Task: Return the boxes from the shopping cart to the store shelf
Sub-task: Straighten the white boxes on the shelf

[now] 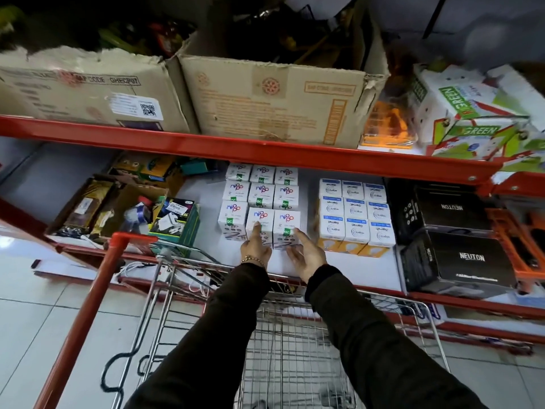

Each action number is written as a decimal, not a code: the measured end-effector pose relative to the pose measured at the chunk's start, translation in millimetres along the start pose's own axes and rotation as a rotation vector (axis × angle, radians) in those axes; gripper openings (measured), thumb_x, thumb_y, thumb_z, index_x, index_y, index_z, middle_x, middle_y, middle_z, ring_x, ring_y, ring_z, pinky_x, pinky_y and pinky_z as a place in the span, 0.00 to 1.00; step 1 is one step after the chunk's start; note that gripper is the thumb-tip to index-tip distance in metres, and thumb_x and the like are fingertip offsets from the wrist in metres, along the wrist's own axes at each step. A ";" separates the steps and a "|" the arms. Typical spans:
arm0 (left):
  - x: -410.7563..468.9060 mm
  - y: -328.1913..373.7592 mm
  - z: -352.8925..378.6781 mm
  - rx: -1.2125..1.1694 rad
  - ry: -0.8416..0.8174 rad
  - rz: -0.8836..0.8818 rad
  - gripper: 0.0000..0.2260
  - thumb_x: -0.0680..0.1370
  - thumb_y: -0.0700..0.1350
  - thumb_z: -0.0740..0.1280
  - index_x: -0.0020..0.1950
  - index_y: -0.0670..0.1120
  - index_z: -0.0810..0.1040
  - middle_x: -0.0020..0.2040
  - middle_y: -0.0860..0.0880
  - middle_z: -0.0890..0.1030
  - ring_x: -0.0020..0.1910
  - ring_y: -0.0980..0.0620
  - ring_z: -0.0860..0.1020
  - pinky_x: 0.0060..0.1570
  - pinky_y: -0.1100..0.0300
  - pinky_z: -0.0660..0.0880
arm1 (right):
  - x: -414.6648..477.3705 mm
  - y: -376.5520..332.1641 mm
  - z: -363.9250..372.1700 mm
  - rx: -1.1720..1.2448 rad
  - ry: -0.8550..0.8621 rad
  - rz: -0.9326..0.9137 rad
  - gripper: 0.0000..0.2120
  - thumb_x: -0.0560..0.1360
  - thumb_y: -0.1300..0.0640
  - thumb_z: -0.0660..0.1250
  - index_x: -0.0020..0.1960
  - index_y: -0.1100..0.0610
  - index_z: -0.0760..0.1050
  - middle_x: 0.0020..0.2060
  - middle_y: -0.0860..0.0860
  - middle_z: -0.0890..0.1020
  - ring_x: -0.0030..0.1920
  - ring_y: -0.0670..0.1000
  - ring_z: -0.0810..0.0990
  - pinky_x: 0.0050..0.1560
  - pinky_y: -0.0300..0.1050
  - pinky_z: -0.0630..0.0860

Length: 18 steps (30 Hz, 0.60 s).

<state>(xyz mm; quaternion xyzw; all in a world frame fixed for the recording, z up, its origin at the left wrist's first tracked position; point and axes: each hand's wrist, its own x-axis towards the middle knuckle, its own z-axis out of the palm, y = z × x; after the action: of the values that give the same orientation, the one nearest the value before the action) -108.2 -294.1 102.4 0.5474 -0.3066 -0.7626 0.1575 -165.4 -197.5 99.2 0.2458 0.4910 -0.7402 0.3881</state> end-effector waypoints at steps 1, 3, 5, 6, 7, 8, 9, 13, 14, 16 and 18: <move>1.2 1.5 1.0 -0.009 0.003 -0.001 0.25 0.79 0.51 0.67 0.68 0.36 0.69 0.63 0.39 0.76 0.61 0.40 0.78 0.66 0.50 0.74 | -0.5 -0.1 1.5 0.007 0.004 -0.008 0.07 0.73 0.59 0.74 0.49 0.60 0.80 0.57 0.61 0.82 0.51 0.55 0.80 0.63 0.49 0.78; 3.7 3.7 1.7 -0.008 0.021 0.009 0.19 0.79 0.49 0.67 0.64 0.38 0.70 0.58 0.40 0.76 0.56 0.41 0.78 0.66 0.50 0.75 | -1.8 -0.8 5.1 0.022 0.004 -0.022 0.05 0.73 0.61 0.73 0.47 0.60 0.79 0.58 0.62 0.81 0.52 0.55 0.81 0.65 0.50 0.76; 4.9 4.9 2.7 -0.021 0.027 0.003 0.14 0.80 0.49 0.66 0.56 0.41 0.69 0.51 0.42 0.76 0.50 0.43 0.77 0.61 0.51 0.76 | -4.0 -2.6 8.3 0.032 0.009 -0.026 0.04 0.74 0.62 0.73 0.46 0.61 0.78 0.55 0.61 0.82 0.48 0.53 0.81 0.65 0.50 0.76; 6.2 5.5 2.4 -0.021 0.030 -0.002 0.13 0.79 0.49 0.67 0.54 0.40 0.69 0.46 0.42 0.76 0.47 0.43 0.76 0.56 0.52 0.76 | -4.8 -3.3 9.6 0.033 0.011 -0.025 0.04 0.74 0.62 0.73 0.46 0.61 0.78 0.52 0.60 0.82 0.46 0.52 0.81 0.66 0.50 0.76; 7.0 6.5 2.0 -0.022 0.030 -0.007 0.13 0.79 0.49 0.67 0.51 0.40 0.70 0.41 0.43 0.75 0.43 0.45 0.76 0.51 0.53 0.76 | -5.6 -3.6 10.9 0.036 0.012 -0.025 0.04 0.74 0.62 0.73 0.46 0.61 0.78 0.50 0.59 0.82 0.45 0.51 0.81 0.66 0.50 0.76; 7.5 7.6 1.7 -0.022 0.028 -0.010 0.13 0.79 0.50 0.67 0.47 0.40 0.72 0.37 0.45 0.74 0.38 0.46 0.75 0.47 0.54 0.74 | -6.6 -3.8 11.8 0.034 0.011 -0.025 0.04 0.74 0.62 0.73 0.46 0.61 0.78 0.47 0.58 0.82 0.44 0.51 0.81 0.66 0.51 0.76; 8.1 8.8 1.3 -0.020 0.026 -0.017 0.13 0.78 0.50 0.68 0.43 0.41 0.72 0.35 0.46 0.73 0.35 0.48 0.73 0.44 0.55 0.73 | -7.2 -4.0 12.7 0.035 0.013 -0.025 0.05 0.74 0.62 0.73 0.46 0.62 0.78 0.46 0.57 0.82 0.44 0.51 0.81 0.65 0.51 0.76; 8.3 12.2 2.3 -0.037 0.023 -0.030 0.11 0.79 0.49 0.68 0.47 0.42 0.71 0.37 0.48 0.73 0.34 0.50 0.73 0.39 0.59 0.75 | -8.6 -5.9 14.5 0.019 0.025 -0.032 0.05 0.73 0.61 0.73 0.45 0.61 0.78 0.44 0.56 0.81 0.46 0.52 0.81 0.63 0.50 0.77; 7.3 12.5 3.6 -0.053 0.016 -0.030 0.12 0.78 0.49 0.68 0.51 0.42 0.70 0.38 0.48 0.73 0.36 0.49 0.74 0.41 0.59 0.76 | -8.6 -6.5 14.8 0.014 0.021 -0.034 0.06 0.73 0.61 0.73 0.46 0.61 0.78 0.45 0.56 0.81 0.47 0.53 0.81 0.63 0.50 0.77; 5.3 13.2 6.2 -0.070 0.013 -0.031 0.15 0.78 0.50 0.69 0.56 0.42 0.69 0.39 0.48 0.74 0.45 0.46 0.77 0.50 0.54 0.78 | -8.1 -7.4 15.5 0.002 0.017 -0.038 0.06 0.73 0.60 0.73 0.47 0.61 0.79 0.46 0.56 0.81 0.47 0.52 0.81 0.63 0.49 0.78; 4.6 13.4 7.7 -0.058 0.021 -0.033 0.17 0.78 0.50 0.69 0.57 0.41 0.69 0.39 0.48 0.75 0.49 0.45 0.76 0.58 0.53 0.77 | -7.1 -8.7 16.1 -0.016 0.011 -0.045 0.06 0.74 0.59 0.73 0.47 0.60 0.79 0.46 0.55 0.81 0.46 0.51 0.81 0.63 0.49 0.78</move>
<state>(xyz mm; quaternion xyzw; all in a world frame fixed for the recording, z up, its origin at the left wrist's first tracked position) -118.3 -304.7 109.2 0.5553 -0.2735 -0.7681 0.1640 -168.1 -208.0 115.6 0.2357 0.5044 -0.7434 0.3706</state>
